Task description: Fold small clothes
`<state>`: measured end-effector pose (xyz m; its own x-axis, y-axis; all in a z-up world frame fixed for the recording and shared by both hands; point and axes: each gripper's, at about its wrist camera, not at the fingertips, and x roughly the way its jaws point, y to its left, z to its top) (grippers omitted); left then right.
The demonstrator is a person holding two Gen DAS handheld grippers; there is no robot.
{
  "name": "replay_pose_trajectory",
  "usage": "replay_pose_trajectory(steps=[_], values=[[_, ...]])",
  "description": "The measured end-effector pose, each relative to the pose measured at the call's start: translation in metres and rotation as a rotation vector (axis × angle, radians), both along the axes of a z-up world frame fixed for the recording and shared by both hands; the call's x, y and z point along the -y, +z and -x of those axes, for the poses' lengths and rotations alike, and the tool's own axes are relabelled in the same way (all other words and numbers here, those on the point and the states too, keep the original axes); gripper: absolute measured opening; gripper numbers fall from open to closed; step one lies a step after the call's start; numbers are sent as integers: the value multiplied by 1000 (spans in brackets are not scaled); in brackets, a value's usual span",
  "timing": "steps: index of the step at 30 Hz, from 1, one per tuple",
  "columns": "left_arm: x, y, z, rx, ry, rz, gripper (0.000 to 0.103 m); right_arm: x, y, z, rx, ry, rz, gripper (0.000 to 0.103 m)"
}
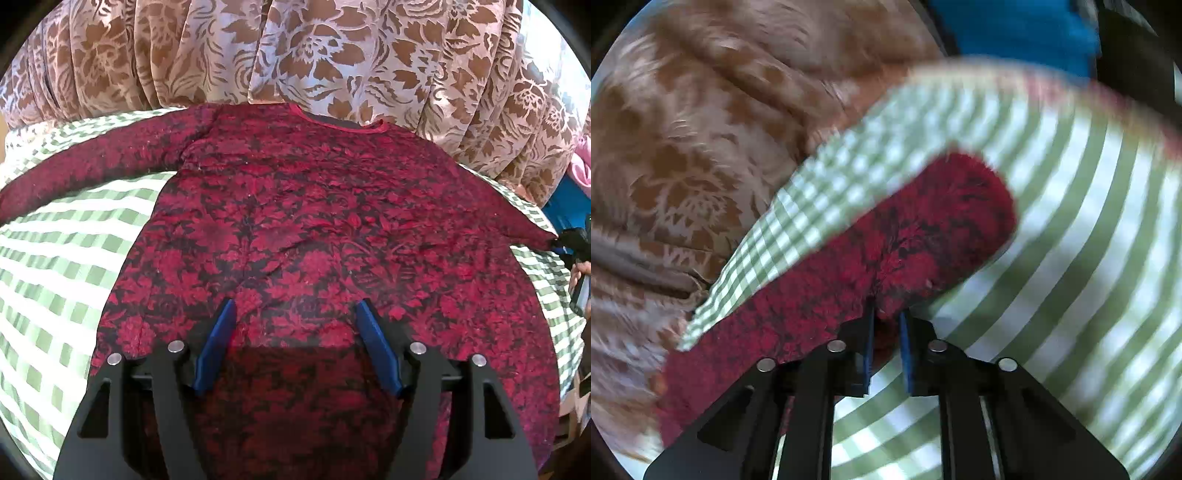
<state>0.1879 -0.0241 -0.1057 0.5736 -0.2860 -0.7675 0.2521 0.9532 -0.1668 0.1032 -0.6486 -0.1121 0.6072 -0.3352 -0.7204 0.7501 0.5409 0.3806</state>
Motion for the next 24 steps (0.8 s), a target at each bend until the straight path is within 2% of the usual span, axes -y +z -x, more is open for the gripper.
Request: replay_pose_trajectory(steps=[2,5,7,9,10,11,13,14,17,20,21,24], values=[[-1,-1,1,-3,-13,3,67,6,4,13,-49,-23,84,10],[3,-5,0,4,-25,-8,73,25,-20,16,-141,-40,22,10],[5,-4,-1,-4,-36,-4,76,24,-23,17,-123,-32,28,10],[0,2,-2,-24,-45,34,76,24,-23,21,-86,-37,-17,18],[-3,5,-2,-33,-47,55,76,22,-21,25,-75,-39,-36,27],[-8,9,-1,-43,-45,86,76,17,-18,30,-60,-26,-50,43],[-23,18,4,-61,-31,155,76,-2,-12,35,-49,13,-45,62],[-34,25,9,-59,-18,186,75,-12,-8,40,-44,40,-46,64],[-61,38,21,-42,19,211,75,-58,-2,46,-7,188,-81,64],[-97,44,36,-42,63,207,75,-120,0,56,20,399,-141,64],[-112,44,42,-54,79,227,75,-148,-1,60,28,498,-177,64],[-149,36,59,-114,106,315,75,-214,-12,74,20,701,-259,64]])
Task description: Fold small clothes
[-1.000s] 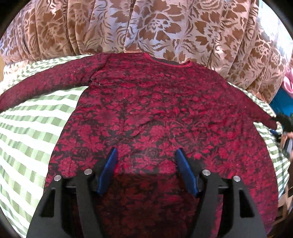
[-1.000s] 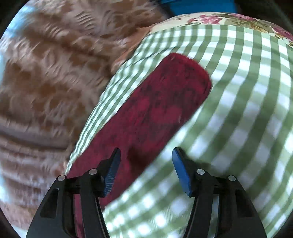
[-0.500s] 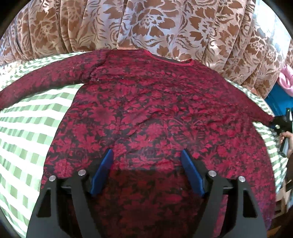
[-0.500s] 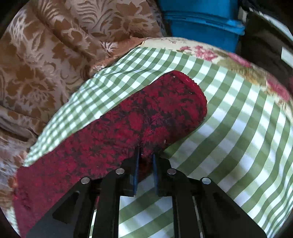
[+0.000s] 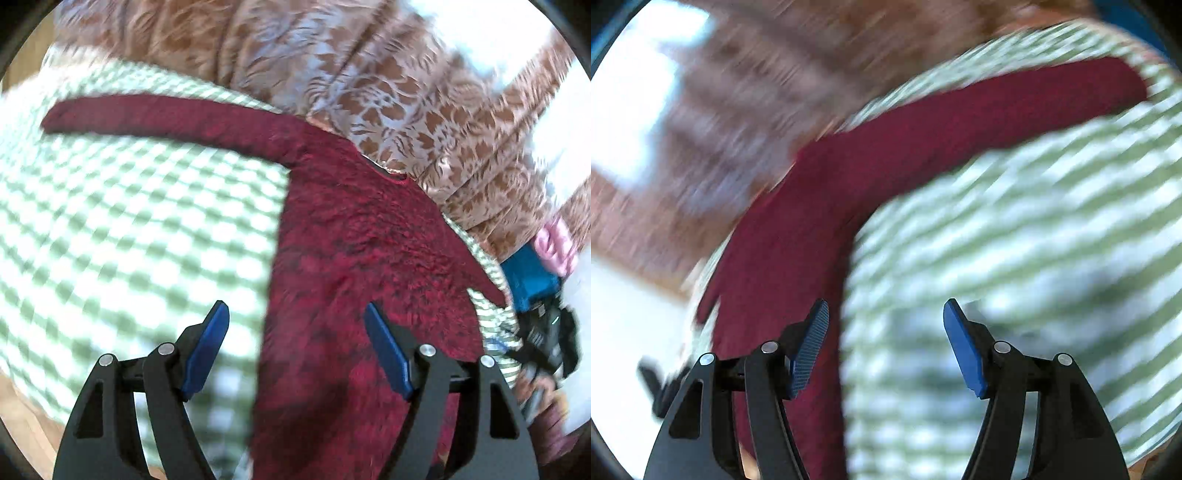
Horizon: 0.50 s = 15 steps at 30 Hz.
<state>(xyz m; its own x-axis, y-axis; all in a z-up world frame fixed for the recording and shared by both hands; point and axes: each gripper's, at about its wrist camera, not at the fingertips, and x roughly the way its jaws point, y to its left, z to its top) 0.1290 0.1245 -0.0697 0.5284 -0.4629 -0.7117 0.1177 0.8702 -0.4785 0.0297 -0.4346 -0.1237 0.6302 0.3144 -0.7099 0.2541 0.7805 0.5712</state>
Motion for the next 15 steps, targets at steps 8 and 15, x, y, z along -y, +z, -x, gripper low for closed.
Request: replay_pose_trajectory(steps=[8,15], values=[[-10,-43,47,-133,-111,108,61,-109,-33,35,-122,266,-9,48],[4,-25,67,-45,-180,48,15,-133,-10,35,-99,300,129,17]])
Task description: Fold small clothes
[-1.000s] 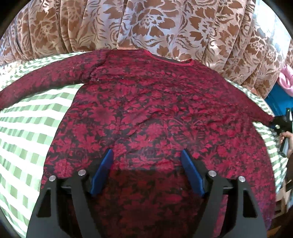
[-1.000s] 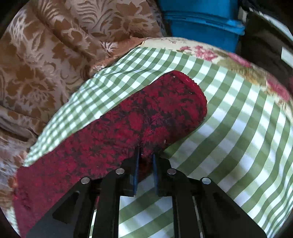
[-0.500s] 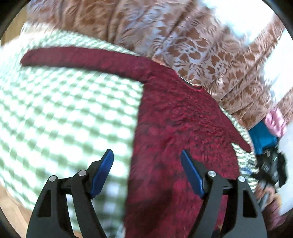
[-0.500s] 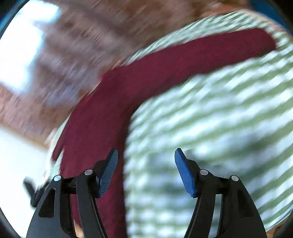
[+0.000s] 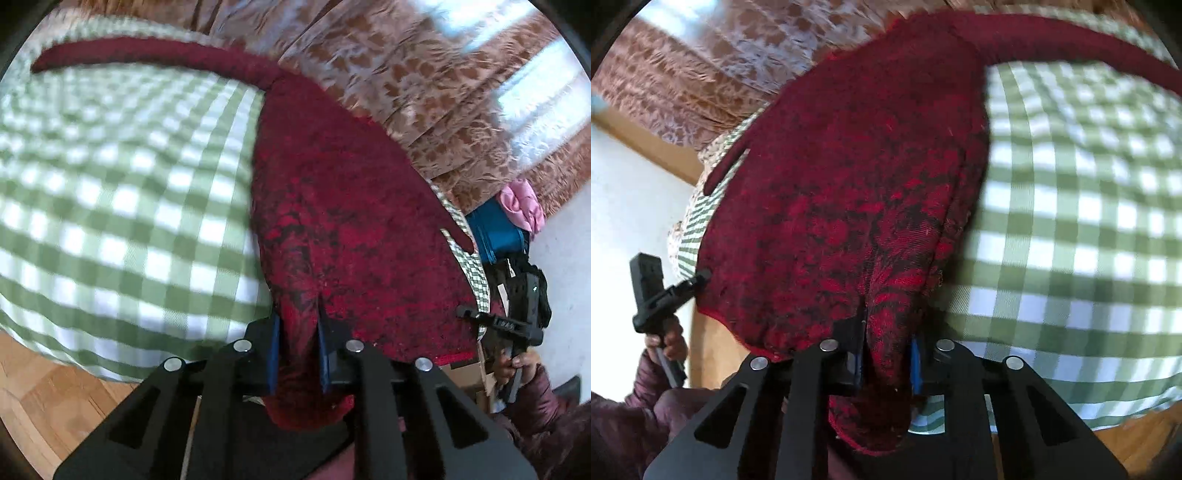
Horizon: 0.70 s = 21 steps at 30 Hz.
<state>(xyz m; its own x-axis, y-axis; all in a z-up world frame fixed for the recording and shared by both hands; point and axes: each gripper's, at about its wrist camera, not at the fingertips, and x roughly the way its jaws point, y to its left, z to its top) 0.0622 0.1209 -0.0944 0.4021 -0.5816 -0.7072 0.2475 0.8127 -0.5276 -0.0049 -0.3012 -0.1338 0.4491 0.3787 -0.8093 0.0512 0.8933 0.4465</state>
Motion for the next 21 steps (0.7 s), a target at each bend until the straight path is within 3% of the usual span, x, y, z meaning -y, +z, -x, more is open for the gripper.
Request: replay_pose_trajectory(steps=[3,6,9,10,11,13,15,17,18,21], values=[[-2,1,2,-1,-14,-45,15,2,17,11,42,-6,41,16],[9,-17,-1,-51,-21,-158,19,-3,-8,10,-30,3,90,16],[5,-5,2,-25,9,-123,39,-11,-19,8,-36,6,129,17],[0,3,3,9,34,-110,52,-8,-16,8,-36,7,106,19],[-3,11,2,38,58,-101,59,-6,-14,8,-31,7,85,27],[-5,26,-6,89,90,-90,59,15,-10,12,-31,-8,39,45],[4,38,-15,134,91,-109,60,39,0,12,14,-80,-14,53],[21,45,-28,175,81,-126,76,64,10,10,65,-172,-78,67],[30,47,-35,186,79,-128,78,84,14,9,102,-247,-109,70],[63,45,-55,170,43,-131,76,146,17,2,169,-472,-163,72]])
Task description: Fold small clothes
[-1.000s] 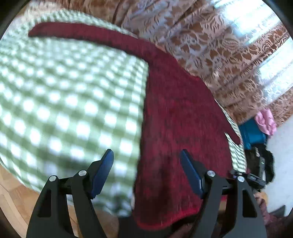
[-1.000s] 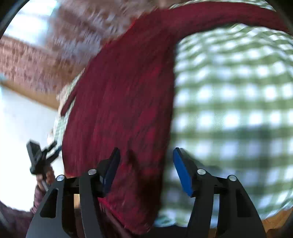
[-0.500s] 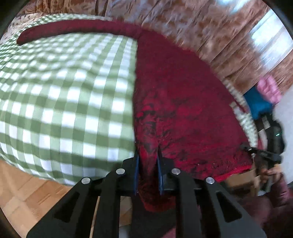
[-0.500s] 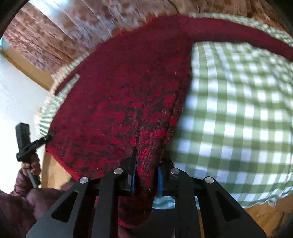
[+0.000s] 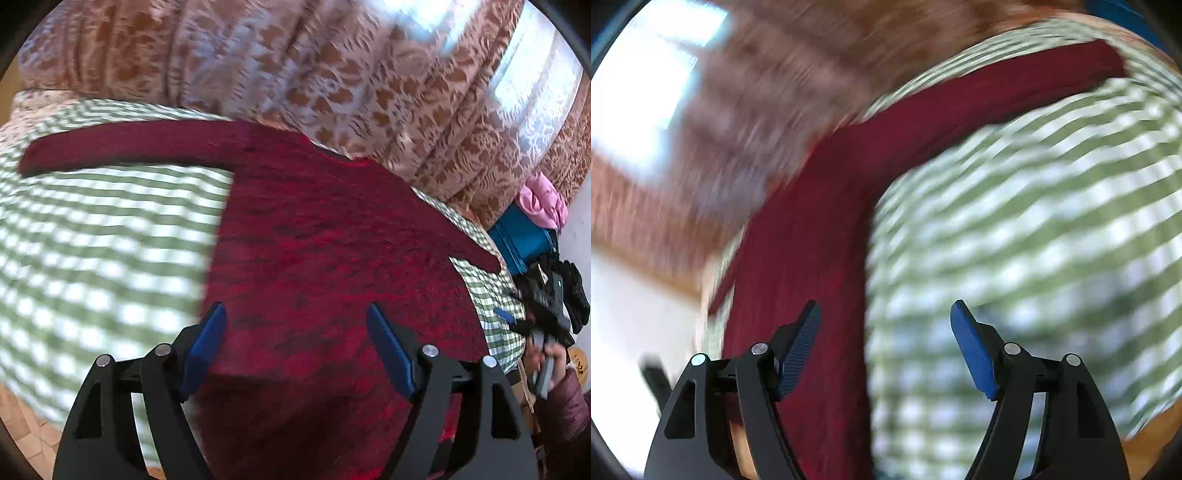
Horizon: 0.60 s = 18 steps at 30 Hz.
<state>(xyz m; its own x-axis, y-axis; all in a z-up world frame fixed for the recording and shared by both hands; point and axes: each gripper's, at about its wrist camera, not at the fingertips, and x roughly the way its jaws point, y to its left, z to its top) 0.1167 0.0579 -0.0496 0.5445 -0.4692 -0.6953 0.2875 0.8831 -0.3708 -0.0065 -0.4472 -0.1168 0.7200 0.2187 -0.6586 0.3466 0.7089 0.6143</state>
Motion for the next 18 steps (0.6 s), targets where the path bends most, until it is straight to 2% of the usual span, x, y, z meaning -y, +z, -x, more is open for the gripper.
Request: replay_pose_trajectory(steps=[1,2,5,8,12,14,16,18], values=[[10,-2,-4,-7,-13,-10,75,18,-1,-3,13,-61,-18,71],[19,-4,-8,-11,-25,-19,72,36,-1,-6,28,-124,-36,65],[50,-6,-20,-18,-51,-38,65,86,-3,-23,56,-287,-69,57],[61,-11,-25,-35,-66,-41,62,134,-11,-43,48,-421,-85,56],[67,-20,-34,-65,-67,-62,61,180,-28,-66,3,-523,-116,56],[68,-21,-39,-67,-62,-66,61,192,-29,-79,-5,-534,-83,56],[67,-20,-47,-71,-54,-57,61,193,-26,-97,-52,-515,-21,56],[66,-20,-55,-76,-39,-41,61,194,-18,-112,-119,-473,73,31]])
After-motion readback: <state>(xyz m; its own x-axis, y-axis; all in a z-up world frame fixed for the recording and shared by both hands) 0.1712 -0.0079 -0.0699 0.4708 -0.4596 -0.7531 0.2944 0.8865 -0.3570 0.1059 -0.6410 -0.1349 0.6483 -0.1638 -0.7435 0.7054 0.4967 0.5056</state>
